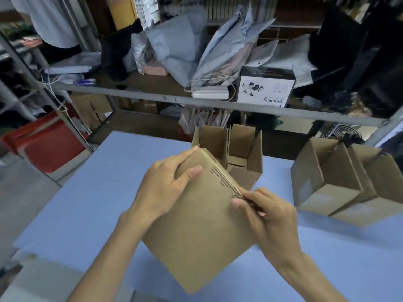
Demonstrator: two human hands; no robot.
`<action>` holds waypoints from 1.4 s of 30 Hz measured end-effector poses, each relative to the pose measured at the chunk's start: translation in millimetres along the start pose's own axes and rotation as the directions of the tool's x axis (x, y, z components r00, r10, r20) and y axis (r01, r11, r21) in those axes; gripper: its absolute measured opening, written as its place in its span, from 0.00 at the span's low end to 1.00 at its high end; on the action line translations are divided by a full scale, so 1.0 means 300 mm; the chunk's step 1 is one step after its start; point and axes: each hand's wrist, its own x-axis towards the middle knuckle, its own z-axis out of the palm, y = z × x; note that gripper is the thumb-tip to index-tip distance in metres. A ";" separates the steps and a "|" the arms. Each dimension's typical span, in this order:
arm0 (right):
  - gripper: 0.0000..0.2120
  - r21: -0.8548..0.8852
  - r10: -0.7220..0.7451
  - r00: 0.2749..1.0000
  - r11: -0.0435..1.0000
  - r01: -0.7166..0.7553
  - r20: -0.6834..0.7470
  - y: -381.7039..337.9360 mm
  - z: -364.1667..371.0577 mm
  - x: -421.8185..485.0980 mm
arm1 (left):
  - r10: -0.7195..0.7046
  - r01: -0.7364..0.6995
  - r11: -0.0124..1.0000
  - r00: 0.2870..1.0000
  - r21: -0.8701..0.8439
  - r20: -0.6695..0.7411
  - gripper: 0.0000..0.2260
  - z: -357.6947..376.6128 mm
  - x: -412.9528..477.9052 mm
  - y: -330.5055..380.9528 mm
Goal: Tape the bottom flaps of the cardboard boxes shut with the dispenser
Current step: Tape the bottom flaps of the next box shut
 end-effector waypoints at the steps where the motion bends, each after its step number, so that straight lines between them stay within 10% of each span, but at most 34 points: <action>1: 0.07 0.020 0.054 0.998 0.998 -0.054 0.013 0.015 0.019 -0.028 | 0.005 -0.006 1.000 0.999 0.028 0.038 0.23 0.016 0.002 -0.013; 7: 0.09 -0.005 0.328 0.929 0.943 -0.332 0.170 0.122 0.173 -0.155 | 0.175 -0.271 0.938 0.908 0.217 0.379 0.12 0.256 0.048 -0.089; 19: 0.17 -0.243 0.677 0.657 0.735 -0.634 0.331 0.280 0.430 -0.208 | 0.009 -0.188 0.968 0.695 0.169 0.719 0.10 0.563 0.173 -0.244; 32: 0.15 -0.319 0.672 0.662 0.740 -0.592 0.331 0.271 0.396 -0.289 | 0.125 -0.212 0.975 0.763 0.063 0.634 0.08 0.619 0.187 -0.307; 36: 0.12 -0.146 0.652 0.720 0.757 -0.637 0.237 0.349 0.335 -0.250 | -0.041 0.015 0.996 0.952 0.087 0.304 0.20 0.634 0.035 -0.264; 38: 0.13 -0.273 0.656 0.753 0.736 -0.619 0.060 0.414 0.313 -0.242 | -0.199 0.115 0.955 0.933 0.274 0.301 0.33 0.664 -0.034 -0.256; 42: 0.25 -0.638 0.771 0.620 0.551 -0.538 0.143 0.527 0.345 -0.239 | -0.255 0.035 0.887 0.869 0.461 0.424 0.47 0.688 -0.077 -0.292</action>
